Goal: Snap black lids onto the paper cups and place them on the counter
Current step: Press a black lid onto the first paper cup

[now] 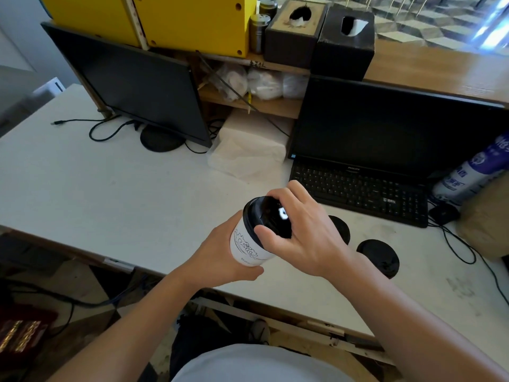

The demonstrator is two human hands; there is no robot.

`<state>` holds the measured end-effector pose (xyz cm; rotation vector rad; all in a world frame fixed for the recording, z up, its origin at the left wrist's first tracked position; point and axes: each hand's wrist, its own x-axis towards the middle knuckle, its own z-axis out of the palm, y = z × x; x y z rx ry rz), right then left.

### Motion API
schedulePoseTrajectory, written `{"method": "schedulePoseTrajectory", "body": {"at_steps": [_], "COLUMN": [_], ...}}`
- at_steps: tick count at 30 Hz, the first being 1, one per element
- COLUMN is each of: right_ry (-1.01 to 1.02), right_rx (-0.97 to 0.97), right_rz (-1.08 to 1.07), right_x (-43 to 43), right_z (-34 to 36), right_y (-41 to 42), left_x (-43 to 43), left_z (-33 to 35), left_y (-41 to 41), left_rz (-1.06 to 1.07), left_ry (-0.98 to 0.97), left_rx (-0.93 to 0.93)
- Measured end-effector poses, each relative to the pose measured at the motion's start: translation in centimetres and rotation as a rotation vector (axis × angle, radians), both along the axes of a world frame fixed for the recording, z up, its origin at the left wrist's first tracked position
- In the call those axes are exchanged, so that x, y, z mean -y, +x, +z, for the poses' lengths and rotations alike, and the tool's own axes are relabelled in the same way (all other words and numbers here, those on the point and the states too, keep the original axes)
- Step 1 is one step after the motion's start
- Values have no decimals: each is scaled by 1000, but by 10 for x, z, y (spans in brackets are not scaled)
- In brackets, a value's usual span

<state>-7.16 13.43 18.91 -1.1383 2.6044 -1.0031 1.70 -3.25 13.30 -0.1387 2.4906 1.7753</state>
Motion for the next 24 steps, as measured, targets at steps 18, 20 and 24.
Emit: {"method": "schedulePoseTrajectory", "body": {"at_steps": [18, 20, 24], "right_ry": [-12, -11, -16], "right_rx": [-135, -110, -76], "right_rz": [277, 258, 230], "right_x": [-1, 0, 0], "right_z": [12, 7, -1], "right_y": [-23, -24, -28], "left_x": [9, 6, 0], "left_z": [11, 7, 1], "left_y": [-11, -12, -15], "left_rz": [-219, -179, -139], "left_ry": [149, 126, 84], "left_rx": [120, 95, 72]}}
